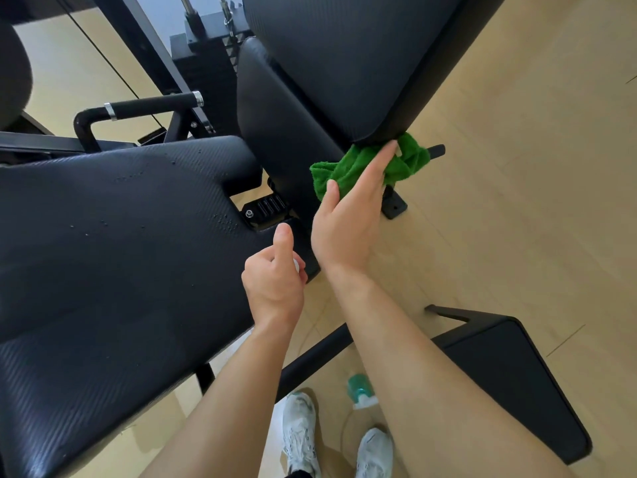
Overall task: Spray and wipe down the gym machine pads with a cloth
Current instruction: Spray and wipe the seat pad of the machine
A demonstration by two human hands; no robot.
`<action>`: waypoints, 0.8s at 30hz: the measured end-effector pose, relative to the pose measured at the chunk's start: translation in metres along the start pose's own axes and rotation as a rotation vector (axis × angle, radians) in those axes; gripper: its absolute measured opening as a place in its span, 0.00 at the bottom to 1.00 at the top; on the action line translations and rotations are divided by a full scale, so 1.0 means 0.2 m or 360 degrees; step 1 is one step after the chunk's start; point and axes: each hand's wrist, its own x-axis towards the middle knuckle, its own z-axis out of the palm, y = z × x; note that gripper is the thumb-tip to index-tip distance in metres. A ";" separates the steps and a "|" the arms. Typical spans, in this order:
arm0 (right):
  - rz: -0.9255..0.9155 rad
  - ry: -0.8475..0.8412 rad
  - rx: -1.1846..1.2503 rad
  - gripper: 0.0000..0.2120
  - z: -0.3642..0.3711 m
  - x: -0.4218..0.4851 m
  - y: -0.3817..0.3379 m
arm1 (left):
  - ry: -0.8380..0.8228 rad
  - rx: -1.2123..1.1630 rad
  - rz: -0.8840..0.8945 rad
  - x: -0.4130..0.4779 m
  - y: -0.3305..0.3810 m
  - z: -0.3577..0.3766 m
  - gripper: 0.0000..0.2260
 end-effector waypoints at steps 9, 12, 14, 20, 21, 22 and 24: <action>0.0153 -0.0182 0.0102 0.35 0.01 -0.21 0.14 | -0.0025 -0.0025 -0.0088 -0.01 -0.03 -0.04 0.35; 0.0026 -0.0090 0.0034 0.35 0.03 -0.21 0.11 | -0.0011 -0.0035 -0.0089 0.01 -0.02 -0.05 0.35; -0.0006 0.0045 0.0049 0.34 0.03 -0.15 0.10 | -0.0012 -0.0014 -0.0071 0.03 -0.02 -0.05 0.34; -0.0028 0.0138 0.0067 0.33 0.15 -0.11 0.19 | 0.0004 0.0016 -0.0050 0.08 -0.07 -0.05 0.32; 0.0041 0.0097 0.0117 0.34 0.18 -0.14 0.23 | -0.0014 0.0019 -0.0052 0.08 -0.07 -0.05 0.33; 0.0100 0.0053 0.0158 0.34 0.21 -0.17 0.26 | -0.0025 0.0025 -0.0049 0.09 -0.08 -0.05 0.33; 0.0240 -0.0055 0.0187 0.35 0.26 -0.21 0.32 | -0.0013 0.0033 -0.0031 0.10 -0.08 -0.04 0.33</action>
